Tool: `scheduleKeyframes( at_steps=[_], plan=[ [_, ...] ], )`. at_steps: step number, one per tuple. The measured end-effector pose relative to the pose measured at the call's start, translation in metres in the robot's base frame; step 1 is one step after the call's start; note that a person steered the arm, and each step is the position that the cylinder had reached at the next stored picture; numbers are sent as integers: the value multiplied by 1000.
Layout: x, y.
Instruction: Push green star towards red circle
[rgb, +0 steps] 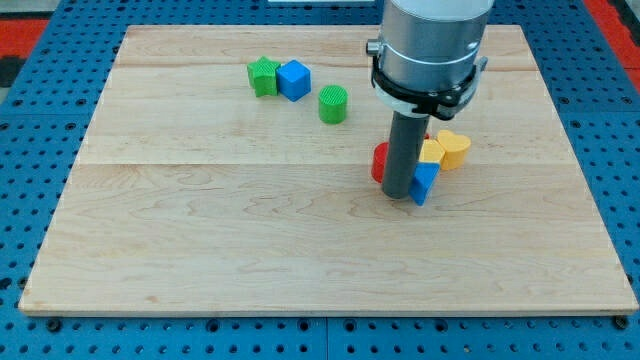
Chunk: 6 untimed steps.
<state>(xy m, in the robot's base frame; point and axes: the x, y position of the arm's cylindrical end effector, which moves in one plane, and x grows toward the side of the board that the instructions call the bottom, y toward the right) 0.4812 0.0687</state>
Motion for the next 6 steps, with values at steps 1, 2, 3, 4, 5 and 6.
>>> scheduleKeyframes(
  at_steps=[1,2,3,4,5,6],
  plan=[
    [-3,-63],
    [-65,-128],
    [-127,-183],
    [-198,-224],
    [-215,-192],
    [-175,-123]
  ],
)
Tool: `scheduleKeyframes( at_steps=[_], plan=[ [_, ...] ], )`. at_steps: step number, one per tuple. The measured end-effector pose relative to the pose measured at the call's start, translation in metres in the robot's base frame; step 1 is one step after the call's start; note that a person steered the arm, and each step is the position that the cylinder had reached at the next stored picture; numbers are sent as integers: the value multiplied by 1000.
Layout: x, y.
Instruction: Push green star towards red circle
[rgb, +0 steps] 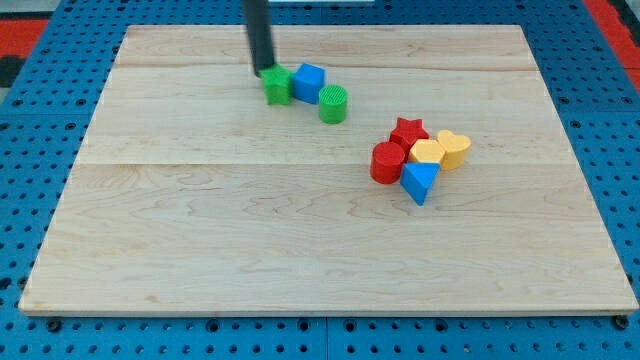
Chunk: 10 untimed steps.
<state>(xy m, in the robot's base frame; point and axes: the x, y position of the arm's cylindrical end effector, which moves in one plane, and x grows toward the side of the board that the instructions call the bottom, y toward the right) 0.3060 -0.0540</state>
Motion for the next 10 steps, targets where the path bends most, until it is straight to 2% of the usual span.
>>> scheduleKeyframes(
  at_steps=[1,2,4,8,10],
  plan=[
    [41,13],
    [53,53],
    [67,42],
    [96,58],
    [112,16]
  ],
)
